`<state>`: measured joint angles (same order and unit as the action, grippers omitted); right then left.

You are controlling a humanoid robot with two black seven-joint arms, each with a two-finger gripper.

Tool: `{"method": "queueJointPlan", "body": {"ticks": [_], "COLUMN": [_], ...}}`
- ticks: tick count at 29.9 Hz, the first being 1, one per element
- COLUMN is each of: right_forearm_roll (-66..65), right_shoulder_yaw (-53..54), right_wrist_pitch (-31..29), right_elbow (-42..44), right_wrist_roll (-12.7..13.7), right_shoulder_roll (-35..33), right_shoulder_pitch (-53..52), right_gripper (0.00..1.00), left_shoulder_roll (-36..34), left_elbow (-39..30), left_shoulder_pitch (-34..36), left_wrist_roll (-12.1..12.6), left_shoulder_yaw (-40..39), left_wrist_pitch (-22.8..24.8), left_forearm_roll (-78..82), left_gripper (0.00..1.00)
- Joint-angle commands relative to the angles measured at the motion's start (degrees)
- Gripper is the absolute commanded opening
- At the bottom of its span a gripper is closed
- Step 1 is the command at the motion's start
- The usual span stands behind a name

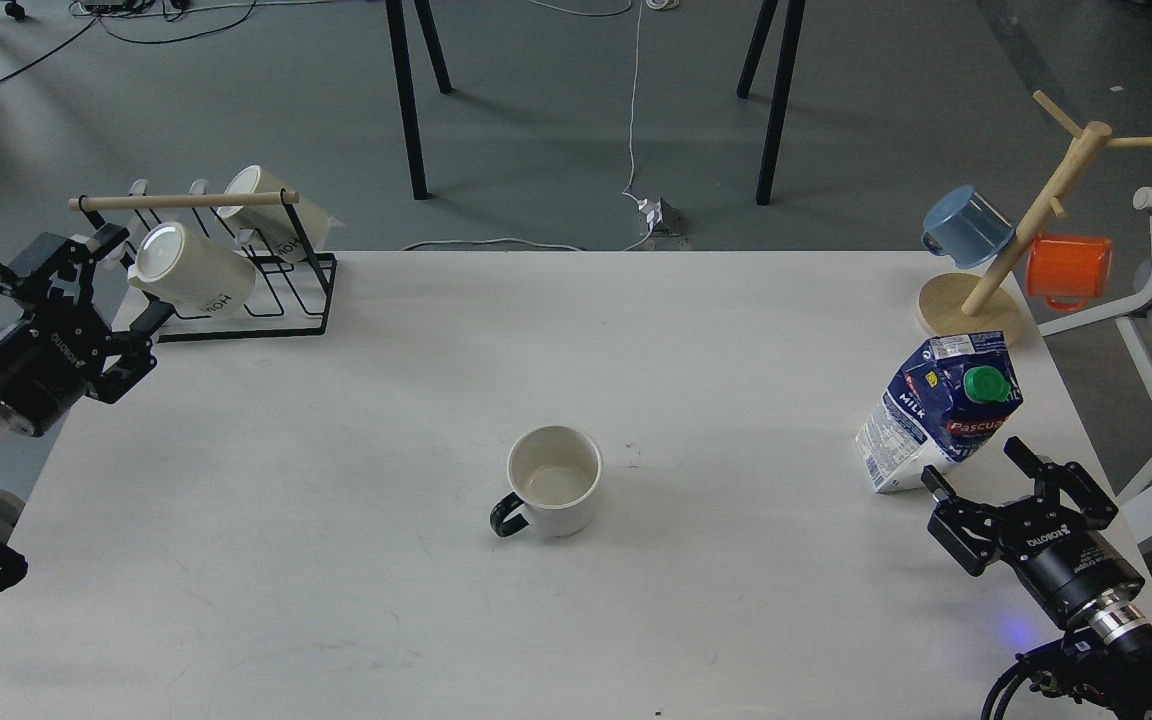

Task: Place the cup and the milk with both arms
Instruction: 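Move the right gripper to the milk carton and grasp its base, then slide the milk carton with the right gripper beside the white mug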

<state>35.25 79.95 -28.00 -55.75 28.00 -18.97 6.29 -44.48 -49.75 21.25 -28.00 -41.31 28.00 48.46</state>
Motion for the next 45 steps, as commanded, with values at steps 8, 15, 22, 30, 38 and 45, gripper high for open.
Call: {"method": "queueJointPlan", "body": {"ticks": [8,15,22,30,38,45], "right_forearm_roll": [-0.18,-0.18,-0.09,-0.09,-0.27,-2.63], "right_shoulder_yaw": [-0.23,-0.06,0.56,1.00,-1.46,-10.77], "right_wrist_pitch": [0.00,0.00,0.00,0.00,0.00,0.00], "right_elbow": [1.17,1.17,0.82,0.64,-6.29,-12.19], "right_wrist_roll": [0.00,0.00,0.00,0.00,0.00,0.00], "right_shoulder_roll": [2.35,3.85,4.64,4.99,6.05,7.45], "right_shoulder_pitch": [-2.86,-3.74,-3.39,-3.22,-3.48,-3.74], "right_gripper": [0.99,0.98,0.65,0.22,0.20,0.20], "left_shoulder_roll": [0.27,0.18,0.27,0.27,0.00,-0.26], "left_elbow": [0.00,0.00,0.00,0.00,0.00,0.00], "left_shoulder_pitch": [-1.04,-1.04,-1.21,-1.30,-1.91,-2.79], "left_wrist_roll": [0.00,0.00,0.00,0.00,0.00,0.00], "left_shoulder_yaw": [0.00,0.00,0.00,0.00,0.00,0.00], "left_wrist_pitch": [0.00,0.00,0.00,0.00,0.00,0.00], "left_forearm_roll": [0.06,0.06,0.06,0.14,0.84,1.37], "left_gripper": [0.98,0.98,0.98,0.98,0.98,0.98]}}
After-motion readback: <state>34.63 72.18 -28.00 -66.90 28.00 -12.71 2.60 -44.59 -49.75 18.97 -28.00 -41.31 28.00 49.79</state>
